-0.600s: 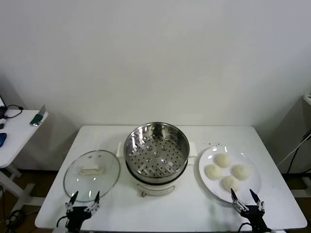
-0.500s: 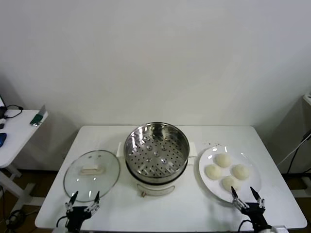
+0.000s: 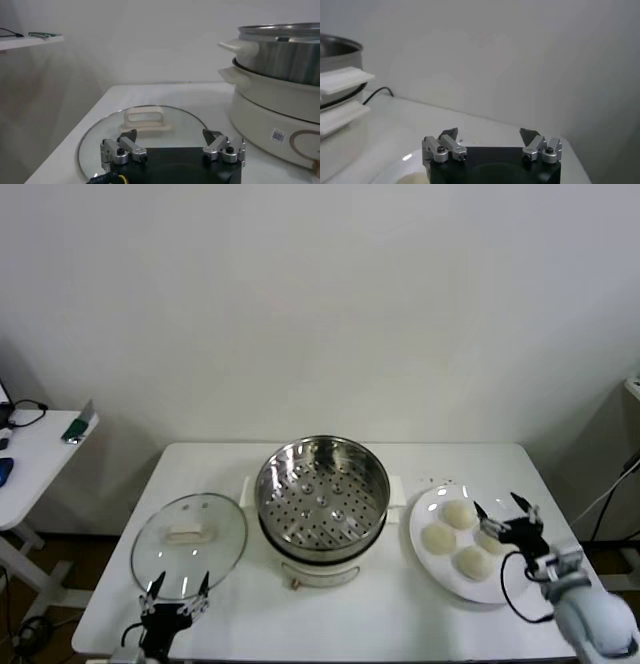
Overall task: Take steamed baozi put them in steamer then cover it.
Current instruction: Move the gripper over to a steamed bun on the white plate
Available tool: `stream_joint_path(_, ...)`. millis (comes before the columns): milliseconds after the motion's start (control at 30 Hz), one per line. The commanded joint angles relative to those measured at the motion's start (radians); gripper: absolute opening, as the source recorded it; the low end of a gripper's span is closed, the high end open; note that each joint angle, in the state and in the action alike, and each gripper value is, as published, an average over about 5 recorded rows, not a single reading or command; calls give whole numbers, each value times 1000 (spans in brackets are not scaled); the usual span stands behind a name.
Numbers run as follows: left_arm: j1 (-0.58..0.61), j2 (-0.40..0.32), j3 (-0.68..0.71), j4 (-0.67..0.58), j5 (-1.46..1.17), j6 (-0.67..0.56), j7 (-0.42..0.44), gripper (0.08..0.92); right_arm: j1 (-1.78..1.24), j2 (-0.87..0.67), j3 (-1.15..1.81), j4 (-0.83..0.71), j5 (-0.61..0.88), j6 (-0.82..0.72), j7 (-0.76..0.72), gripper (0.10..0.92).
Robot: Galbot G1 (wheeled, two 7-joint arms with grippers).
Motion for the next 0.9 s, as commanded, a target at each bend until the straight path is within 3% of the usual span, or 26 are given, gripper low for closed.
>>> stream_joint_path(33, -3, 0, 1, 1, 0, -1, 1, 823, 337, -279, -263, -113, -130, -96, -255, 823)
stream_joint_path(200, -7, -6, 0, 3, 3, -1, 3, 823, 676, -401, -651, -229, -258, 74, -563, 823)
stream_joint_path(433, -10, -8, -2, 13, 9, -1, 8, 823, 1229, -393, -1254, -342, -243, 241, -844, 823)
stream_joint_path(667, -13, -8, -1, 21, 16, -1, 15, 823, 1506, -256, -1596, -427, -211, 218, -850, 823)
stream_joint_path(900, -23, -9, -1, 26, 19, 0, 23, 823, 1508, -123, -1669, -524, -189, 174, -845, 823)
